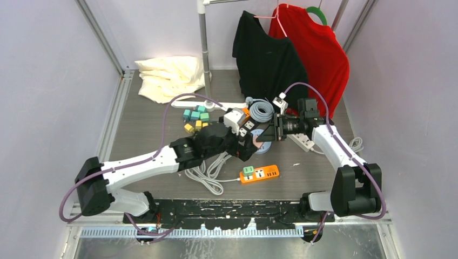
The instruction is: Pull the plug off the socket
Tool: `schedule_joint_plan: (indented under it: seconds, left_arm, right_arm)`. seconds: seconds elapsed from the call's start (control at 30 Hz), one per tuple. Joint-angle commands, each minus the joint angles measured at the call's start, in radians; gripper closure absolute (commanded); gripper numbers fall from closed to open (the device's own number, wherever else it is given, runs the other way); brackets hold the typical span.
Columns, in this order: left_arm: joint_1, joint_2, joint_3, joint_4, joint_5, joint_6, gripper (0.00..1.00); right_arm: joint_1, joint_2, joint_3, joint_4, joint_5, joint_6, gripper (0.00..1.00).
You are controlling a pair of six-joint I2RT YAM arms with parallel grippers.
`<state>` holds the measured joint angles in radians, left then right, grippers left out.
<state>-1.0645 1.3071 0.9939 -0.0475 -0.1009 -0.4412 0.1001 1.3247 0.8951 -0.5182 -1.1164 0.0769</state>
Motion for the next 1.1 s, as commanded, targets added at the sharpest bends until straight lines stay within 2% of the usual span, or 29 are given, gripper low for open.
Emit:
schedule_joint_plan:
  seconds: [0.0, 0.27, 0.47, 0.67, 0.8, 0.83, 0.9, 0.97, 1.0, 1.03, 1.07]
  left_arm:
    - [-0.071, 0.082, 0.120, -0.132, -0.184, 0.055, 0.02]
    - [-0.094, 0.237, 0.251, -0.187, -0.278, 0.144, 0.06]
    - [-0.094, 0.308, 0.313, -0.186, -0.262, 0.129, 0.12]
    - [-0.095, 0.338, 0.348, -0.196, -0.290, 0.128, 0.36]
    - [-0.094, 0.339, 0.351, -0.210, -0.315, 0.128, 0.69]
    - [-0.094, 0.337, 0.349, -0.211, -0.320, 0.131, 0.81]
    - [-0.094, 0.327, 0.337, -0.216, -0.324, 0.140, 0.98]
    - [-0.095, 0.306, 0.308, -0.217, -0.331, 0.140, 1.00]
    - [-0.094, 0.289, 0.287, -0.215, -0.333, 0.138, 1.00]
    - [-0.092, 0.267, 0.257, -0.212, -0.336, 0.131, 1.00]
    - [-0.089, 0.246, 0.224, -0.206, -0.335, 0.122, 1.00]
  right_arm:
    - [0.011, -0.007, 0.016, 0.046, -0.016, 0.045, 0.91]
    - [0.016, -0.010, 0.015, 0.054, -0.029, 0.061, 0.90]
    - [0.019, -0.008, 0.015, 0.056, -0.029, 0.063, 0.90]
    - [0.022, -0.007, 0.015, 0.056, -0.027, 0.062, 0.90]
    - [0.025, -0.007, 0.014, 0.056, -0.028, 0.062, 0.85]
    - [0.026, -0.008, 0.014, 0.057, -0.029, 0.063, 0.83]
    - [0.024, -0.009, 0.014, 0.054, -0.040, 0.057, 0.72]
    - [0.025, -0.018, 0.013, 0.055, -0.046, 0.045, 0.54]
    - [0.026, -0.025, 0.014, 0.053, -0.046, 0.033, 0.38]
    - [0.024, -0.036, 0.017, 0.049, -0.043, 0.019, 0.06]
    - [0.023, -0.045, 0.022, 0.040, -0.036, 0.001, 0.00]
